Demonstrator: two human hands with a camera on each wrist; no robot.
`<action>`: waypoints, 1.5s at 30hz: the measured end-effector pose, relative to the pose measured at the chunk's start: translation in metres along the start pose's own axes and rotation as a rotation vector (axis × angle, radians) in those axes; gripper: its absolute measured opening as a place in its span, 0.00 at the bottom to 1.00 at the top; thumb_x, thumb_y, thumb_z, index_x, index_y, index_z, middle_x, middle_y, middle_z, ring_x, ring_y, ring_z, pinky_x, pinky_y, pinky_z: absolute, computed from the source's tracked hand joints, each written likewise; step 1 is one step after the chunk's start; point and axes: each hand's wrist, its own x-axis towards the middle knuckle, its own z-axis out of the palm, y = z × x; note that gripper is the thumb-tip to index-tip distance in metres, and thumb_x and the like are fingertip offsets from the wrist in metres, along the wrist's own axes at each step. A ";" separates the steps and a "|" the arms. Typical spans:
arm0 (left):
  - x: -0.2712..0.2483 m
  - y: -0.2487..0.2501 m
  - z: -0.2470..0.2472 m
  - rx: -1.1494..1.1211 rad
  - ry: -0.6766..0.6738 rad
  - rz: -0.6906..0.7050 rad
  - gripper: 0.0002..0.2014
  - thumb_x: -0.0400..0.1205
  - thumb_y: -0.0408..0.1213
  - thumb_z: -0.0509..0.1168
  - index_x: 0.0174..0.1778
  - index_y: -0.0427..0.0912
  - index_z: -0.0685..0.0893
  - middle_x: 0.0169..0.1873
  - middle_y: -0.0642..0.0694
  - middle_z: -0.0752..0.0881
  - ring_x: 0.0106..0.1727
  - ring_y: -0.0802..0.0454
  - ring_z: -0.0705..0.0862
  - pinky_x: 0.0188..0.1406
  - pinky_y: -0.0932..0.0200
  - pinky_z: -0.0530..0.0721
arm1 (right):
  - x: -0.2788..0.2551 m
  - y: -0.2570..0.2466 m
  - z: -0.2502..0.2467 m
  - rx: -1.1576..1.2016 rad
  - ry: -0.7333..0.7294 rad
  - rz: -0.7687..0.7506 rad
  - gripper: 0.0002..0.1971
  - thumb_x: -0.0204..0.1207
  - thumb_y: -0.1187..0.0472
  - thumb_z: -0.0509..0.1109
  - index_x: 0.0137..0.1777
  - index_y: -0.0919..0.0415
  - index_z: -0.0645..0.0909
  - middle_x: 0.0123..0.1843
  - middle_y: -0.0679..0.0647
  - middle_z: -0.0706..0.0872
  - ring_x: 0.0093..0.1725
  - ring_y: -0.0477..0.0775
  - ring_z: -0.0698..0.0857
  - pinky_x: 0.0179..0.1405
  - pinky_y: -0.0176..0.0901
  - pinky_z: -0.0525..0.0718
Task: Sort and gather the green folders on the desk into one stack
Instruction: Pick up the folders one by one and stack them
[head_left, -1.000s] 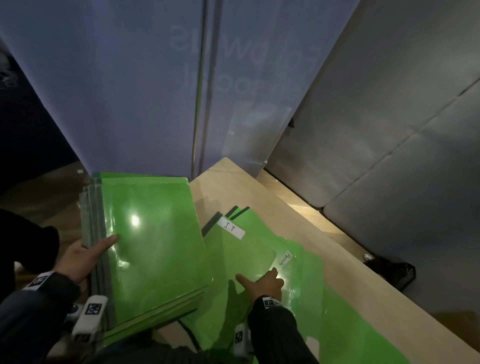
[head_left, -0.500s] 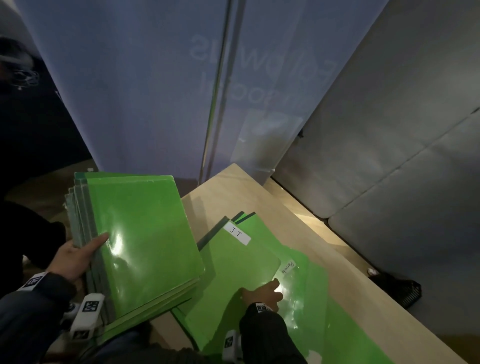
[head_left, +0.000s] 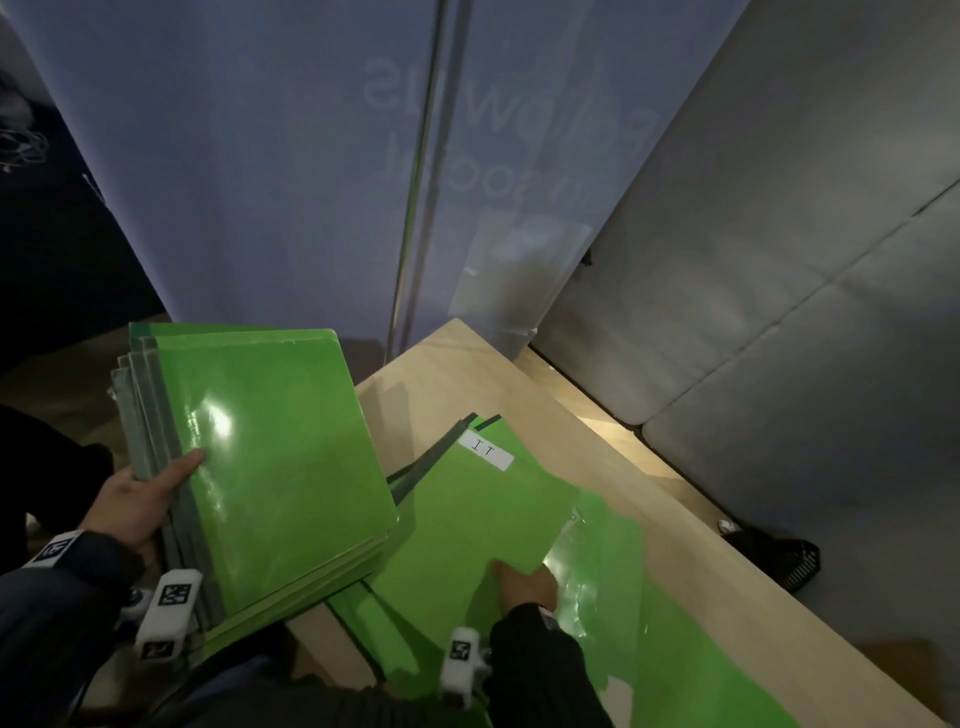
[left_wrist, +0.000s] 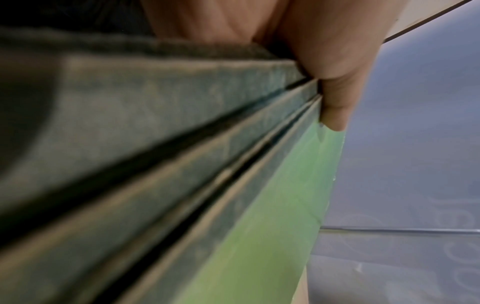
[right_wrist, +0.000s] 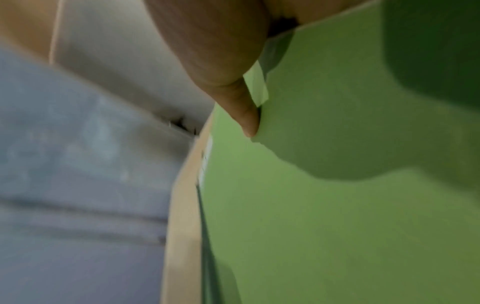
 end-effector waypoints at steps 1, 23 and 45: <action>0.000 0.002 0.000 -0.004 -0.002 0.005 0.15 0.80 0.44 0.73 0.48 0.34 0.86 0.24 0.43 0.82 0.27 0.47 0.80 0.43 0.51 0.78 | 0.006 0.000 -0.020 0.062 0.010 -0.019 0.38 0.73 0.61 0.79 0.80 0.69 0.67 0.78 0.68 0.76 0.72 0.70 0.78 0.73 0.63 0.78; -0.061 0.030 0.114 -0.181 -0.665 -0.145 0.16 0.87 0.46 0.61 0.44 0.37 0.85 0.28 0.41 0.84 0.23 0.51 0.84 0.20 0.56 0.83 | -0.042 -0.037 -0.037 0.206 -0.429 -0.283 0.38 0.79 0.58 0.74 0.82 0.37 0.57 0.86 0.67 0.57 0.81 0.70 0.65 0.77 0.74 0.68; -0.010 0.011 -0.002 -0.210 -0.143 -0.046 0.07 0.81 0.30 0.69 0.45 0.40 0.76 0.19 0.44 0.69 0.11 0.53 0.72 0.12 0.59 0.78 | 0.065 -0.014 -0.031 -0.320 0.068 -0.177 0.50 0.63 0.49 0.85 0.82 0.61 0.64 0.80 0.63 0.71 0.76 0.66 0.76 0.76 0.63 0.74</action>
